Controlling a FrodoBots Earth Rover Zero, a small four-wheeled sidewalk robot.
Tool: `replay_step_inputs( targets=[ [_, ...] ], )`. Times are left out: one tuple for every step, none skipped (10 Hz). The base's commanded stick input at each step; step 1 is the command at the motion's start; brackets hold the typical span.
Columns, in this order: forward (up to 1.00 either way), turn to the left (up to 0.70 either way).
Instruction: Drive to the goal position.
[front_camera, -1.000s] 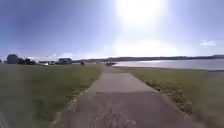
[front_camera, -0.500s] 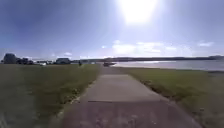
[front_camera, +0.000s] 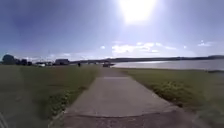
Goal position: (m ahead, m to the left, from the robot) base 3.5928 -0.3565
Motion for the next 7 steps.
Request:
replay_step_inputs(
  targets=[
    [0.70,0.05],
    [0.70,0.05],
    [0.70,0.05],
    [0.70,0.05],
    [0.70,0.05],
    [0.70,0.05],
    [0.70,0.05]
  ],
)
